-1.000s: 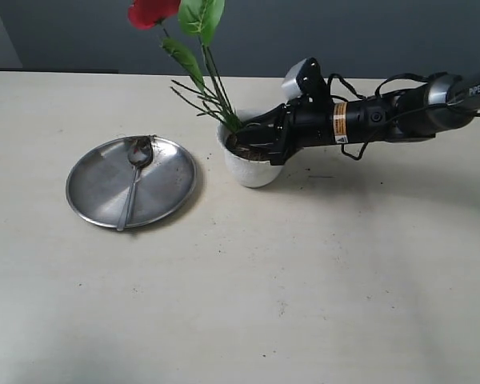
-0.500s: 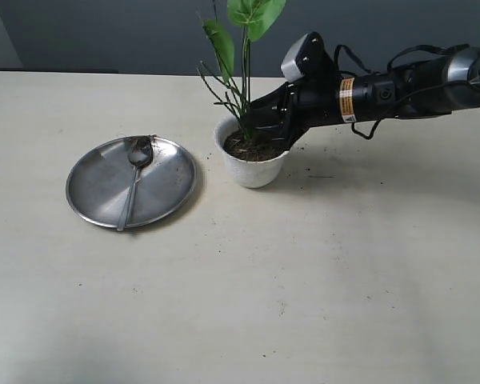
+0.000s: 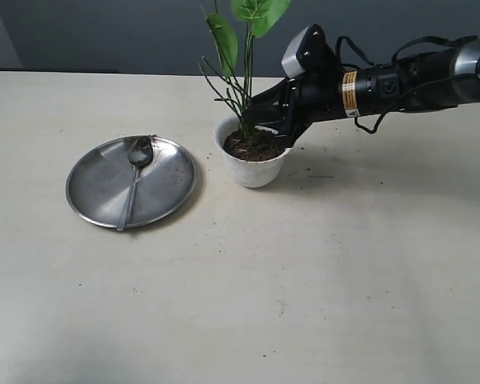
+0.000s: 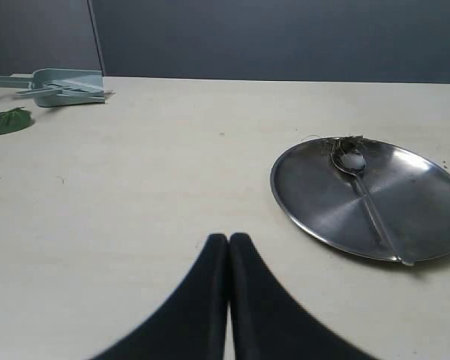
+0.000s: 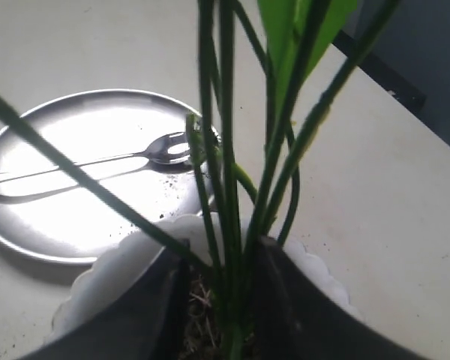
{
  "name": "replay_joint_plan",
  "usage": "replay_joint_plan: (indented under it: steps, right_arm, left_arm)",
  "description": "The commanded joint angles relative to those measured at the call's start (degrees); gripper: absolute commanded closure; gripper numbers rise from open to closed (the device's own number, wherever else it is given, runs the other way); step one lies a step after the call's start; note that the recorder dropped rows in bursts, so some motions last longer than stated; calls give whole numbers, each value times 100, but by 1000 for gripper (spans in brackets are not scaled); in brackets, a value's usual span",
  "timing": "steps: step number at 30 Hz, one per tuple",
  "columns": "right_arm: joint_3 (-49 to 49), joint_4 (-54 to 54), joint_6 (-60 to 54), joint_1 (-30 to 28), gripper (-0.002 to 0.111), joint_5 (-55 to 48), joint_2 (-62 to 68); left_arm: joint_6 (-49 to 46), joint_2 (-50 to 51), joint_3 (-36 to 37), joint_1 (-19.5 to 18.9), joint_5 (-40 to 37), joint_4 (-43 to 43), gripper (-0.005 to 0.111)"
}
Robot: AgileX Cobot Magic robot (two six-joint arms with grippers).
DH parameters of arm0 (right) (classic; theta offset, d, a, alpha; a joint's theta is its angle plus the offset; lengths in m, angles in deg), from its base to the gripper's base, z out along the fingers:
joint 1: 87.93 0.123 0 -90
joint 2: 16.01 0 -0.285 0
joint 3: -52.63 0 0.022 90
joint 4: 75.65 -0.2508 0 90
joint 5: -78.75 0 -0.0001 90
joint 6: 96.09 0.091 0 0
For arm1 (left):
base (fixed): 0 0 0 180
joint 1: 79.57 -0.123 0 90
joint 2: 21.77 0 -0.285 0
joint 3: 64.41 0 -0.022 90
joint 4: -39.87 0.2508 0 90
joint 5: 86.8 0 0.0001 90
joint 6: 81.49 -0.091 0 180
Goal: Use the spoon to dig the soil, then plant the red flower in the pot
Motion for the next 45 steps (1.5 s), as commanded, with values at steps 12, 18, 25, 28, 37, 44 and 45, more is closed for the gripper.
replay_joint_plan:
  steps: [12,18,25,28,37,44,45]
  right_arm:
    - [5,205,181,-20,103,-167,-78]
    - [5,205,218,-20,108,-291,-78]
    - [5,601,493,-20,108,-353,-78]
    - [5,777,604,-20,108,-401,-105]
    - [5,1229,1362,-20,109,-608,-175]
    - [23,1229,1533,-20,109,-679,-175]
    - [48,1229,1549,-20,109,-679,-175]
  left_arm:
    - [6,-30,30,24,36,-35,106]
    - [6,-30,30,24,36,-35,106]
    - [6,-30,30,24,36,-35,106]
    - [6,-30,30,24,36,-35,106]
    - [6,-30,30,24,36,-35,106]
    - [6,-30,30,24,36,-35,106]
    - [6,-30,30,24,36,-35,106]
